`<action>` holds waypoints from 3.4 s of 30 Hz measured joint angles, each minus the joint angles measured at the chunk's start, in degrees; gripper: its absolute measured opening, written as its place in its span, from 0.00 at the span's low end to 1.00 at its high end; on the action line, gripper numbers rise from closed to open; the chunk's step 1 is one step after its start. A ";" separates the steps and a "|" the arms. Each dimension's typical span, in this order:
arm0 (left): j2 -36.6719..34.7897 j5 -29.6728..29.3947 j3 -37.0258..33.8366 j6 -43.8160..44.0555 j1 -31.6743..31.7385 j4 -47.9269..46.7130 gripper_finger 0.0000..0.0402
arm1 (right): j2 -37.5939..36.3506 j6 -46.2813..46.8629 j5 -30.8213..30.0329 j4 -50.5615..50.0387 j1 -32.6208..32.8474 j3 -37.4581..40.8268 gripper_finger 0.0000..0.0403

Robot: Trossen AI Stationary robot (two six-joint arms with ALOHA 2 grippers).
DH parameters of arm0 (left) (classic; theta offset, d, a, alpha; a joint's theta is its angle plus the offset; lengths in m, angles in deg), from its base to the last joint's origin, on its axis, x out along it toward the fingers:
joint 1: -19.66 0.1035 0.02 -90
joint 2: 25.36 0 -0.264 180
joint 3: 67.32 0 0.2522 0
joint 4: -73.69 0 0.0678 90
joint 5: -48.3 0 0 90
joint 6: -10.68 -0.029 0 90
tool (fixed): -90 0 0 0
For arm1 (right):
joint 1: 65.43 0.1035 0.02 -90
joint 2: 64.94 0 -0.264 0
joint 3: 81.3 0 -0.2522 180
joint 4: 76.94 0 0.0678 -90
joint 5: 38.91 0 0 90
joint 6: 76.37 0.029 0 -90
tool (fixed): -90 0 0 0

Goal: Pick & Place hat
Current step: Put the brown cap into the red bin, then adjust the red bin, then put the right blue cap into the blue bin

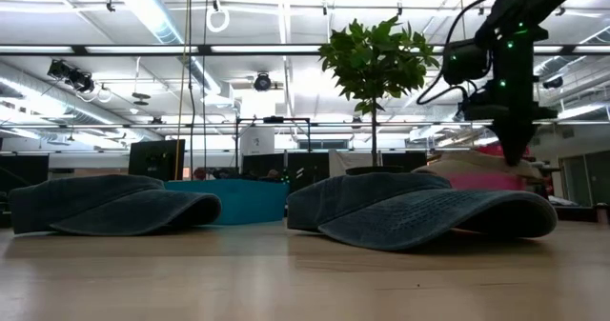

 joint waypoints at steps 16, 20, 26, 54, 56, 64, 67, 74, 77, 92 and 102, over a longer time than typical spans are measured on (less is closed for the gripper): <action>0.00 0.00 0.01 0.06 0.00 1.62 0.52 | 2.78 -5.11 -1.38 13.16 -0.43 -0.41 0.00; 0.00 0.00 0.01 0.06 0.00 1.62 0.52 | 4.60 -5.00 -0.43 14.30 -1.05 -0.41 0.00; 0.00 0.02 0.01 0.08 0.00 1.64 0.52 | 8.26 -5.53 0.25 11.40 -1.07 -0.47 0.01; 0.00 0.02 0.01 0.11 -0.02 2.08 0.52 | -2.16 -4.09 3.25 10.47 5.34 -0.41 0.00; 0.00 0.02 0.01 0.11 -0.02 2.14 0.52 | -2.46 -5.02 3.28 13.51 6.19 -0.41 0.00; 0.00 0.04 0.01 0.06 -0.02 2.17 0.52 | 4.52 -4.54 6.53 15.18 6.43 -0.41 0.00; 0.00 0.07 0.01 0.06 -0.02 2.21 0.52 | 6.87 -3.98 8.20 16.32 7.07 -0.41 0.00; 0.00 0.48 0.01 0.06 0.00 2.26 0.52 | 9.49 -0.51 6.37 11.76 7.56 -0.41 0.00; 0.00 0.50 0.01 0.08 -0.02 2.27 0.52 | 9.64 0.26 4.23 6.90 7.56 -0.41 0.00; 0.00 6.22 0.01 -3.26 -0.20 2.23 0.52 | 1.23 5.10 3.24 2.76 8.40 -2.24 0.00; 0.00 7.74 -0.01 -2.93 -0.17 2.11 0.52 | -11.43 22.38 16.09 15.77 16.38 -2.59 0.00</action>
